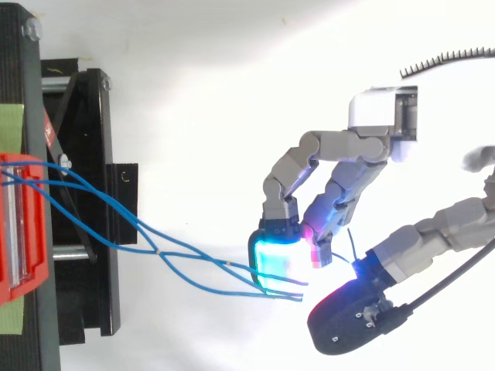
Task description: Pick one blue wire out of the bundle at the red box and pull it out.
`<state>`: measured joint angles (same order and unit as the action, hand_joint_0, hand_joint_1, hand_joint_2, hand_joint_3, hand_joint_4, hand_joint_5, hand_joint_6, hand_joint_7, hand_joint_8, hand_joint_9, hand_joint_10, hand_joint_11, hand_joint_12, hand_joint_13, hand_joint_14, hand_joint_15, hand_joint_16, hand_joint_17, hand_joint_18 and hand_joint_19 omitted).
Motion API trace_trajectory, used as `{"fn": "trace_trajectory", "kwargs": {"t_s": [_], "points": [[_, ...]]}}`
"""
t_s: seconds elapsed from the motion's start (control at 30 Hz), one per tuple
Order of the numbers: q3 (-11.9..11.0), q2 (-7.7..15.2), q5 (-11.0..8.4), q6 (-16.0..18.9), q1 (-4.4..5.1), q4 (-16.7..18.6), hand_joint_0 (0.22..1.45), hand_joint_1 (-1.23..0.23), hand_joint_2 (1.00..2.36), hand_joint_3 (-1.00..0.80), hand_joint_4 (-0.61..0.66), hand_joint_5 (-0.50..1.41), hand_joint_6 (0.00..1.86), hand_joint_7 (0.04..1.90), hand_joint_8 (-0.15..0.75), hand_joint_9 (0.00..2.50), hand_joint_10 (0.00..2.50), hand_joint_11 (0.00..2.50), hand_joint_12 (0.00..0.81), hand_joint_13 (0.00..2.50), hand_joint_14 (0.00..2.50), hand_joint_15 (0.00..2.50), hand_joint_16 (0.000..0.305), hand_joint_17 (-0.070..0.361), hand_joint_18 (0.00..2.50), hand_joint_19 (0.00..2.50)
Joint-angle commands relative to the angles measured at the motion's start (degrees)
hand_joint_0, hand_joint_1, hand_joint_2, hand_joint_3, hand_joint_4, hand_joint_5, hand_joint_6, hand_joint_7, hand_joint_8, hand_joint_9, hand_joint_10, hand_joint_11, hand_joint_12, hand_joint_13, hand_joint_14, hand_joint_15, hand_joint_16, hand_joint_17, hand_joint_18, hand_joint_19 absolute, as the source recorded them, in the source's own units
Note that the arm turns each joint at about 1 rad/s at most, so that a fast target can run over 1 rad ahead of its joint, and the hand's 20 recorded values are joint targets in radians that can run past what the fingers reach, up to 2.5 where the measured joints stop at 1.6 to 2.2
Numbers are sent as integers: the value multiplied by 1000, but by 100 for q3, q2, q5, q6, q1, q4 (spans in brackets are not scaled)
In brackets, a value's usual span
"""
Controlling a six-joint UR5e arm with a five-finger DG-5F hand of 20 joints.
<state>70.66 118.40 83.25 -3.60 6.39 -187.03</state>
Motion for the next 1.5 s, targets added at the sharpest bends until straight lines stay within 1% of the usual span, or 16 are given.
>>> {"fn": "trace_trajectory", "kwargs": {"t_s": [0.0,0.17,0.3,0.47,0.53,0.57,0.63,0.77,0.83,0.97,1.1,1.2,1.23,1.27,1.33,1.47], "points": [[1,-1,-2,0,-6,0,749,-853,1014,-279,133,-222,994,867,330,810,9,738,416,851,14,461,50,112,847,433],[1,-1,-2,0,-6,9,738,-850,1015,-283,196,-222,986,823,327,802,12,743,416,852,16,464,50,113,853,429],[1,-1,7,0,3,18,678,-829,1012,-316,227,-222,975,818,327,803,8,742,419,841,15,473,51,115,840,455],[1,-1,7,0,-6,27,639,-804,1012,-309,221,-217,965,877,338,823,6,739,421,846,15,491,52,117,826,476],[1,-1,7,0,-6,27,613,-786,1012,-268,206,-205,964,935,340,844,7,741,418,849,15,489,52,117,822,488],[1,-1,7,0,-6,27,611,-784,1013,-265,204,-204,964,936,341,845,10,742,418,850,15,495,52,118,824,487],[1,-1,7,0,-6,27,597,-771,1011,-217,189,-187,969,960,360,906,7,732,439,879,14,486,58,129,867,482],[1,-1,16,0,3,27,591,-753,1005,-212,153,-167,969,957,368,952,3,714,469,917,13,490,63,141,917,474],[1,-1,25,0,-6,27,576,-683,1006,-241,149,-157,967,837,369,961,3,711,469,920,13,489,63,142,915,475],[1,-1,42,0,-6,27,562,-646,1007,-282,178,-155,959,839,371,959,4,715,464,915,13,493,62,139,899,482],[1,-1,42,0,3,53,551,-607,1007,-346,188,-148,939,909,369,958,9,722,450,902,15,491,58,132,868,507],[1,8,51,0,-6,53,546,-604,1007,-359,190,-148,938,918,368,958,7,720,449,901,16,503,58,130,861,506],[1,-1,51,0,3,53,542,-630,1008,-364,191,-152,935,951,350,945,7,724,432,887,15,507,54,120,829,519],[1,-1,60,0,3,62,543,-642,1008,-365,188,-152,935,950,348,944,10,725,430,887,15,506,53,120,830,520],[1,-1,112,0,-6,88,558,-696,1008,-368,193,-155,941,941,348,945,10,738,424,892,17,508,53,118,842,520],[1,-1,183,44,-6,123,554,-702,1007,-378,188,-155,944,930,343,946,11,733,424,895,16,508,53,118,850,514]]}}
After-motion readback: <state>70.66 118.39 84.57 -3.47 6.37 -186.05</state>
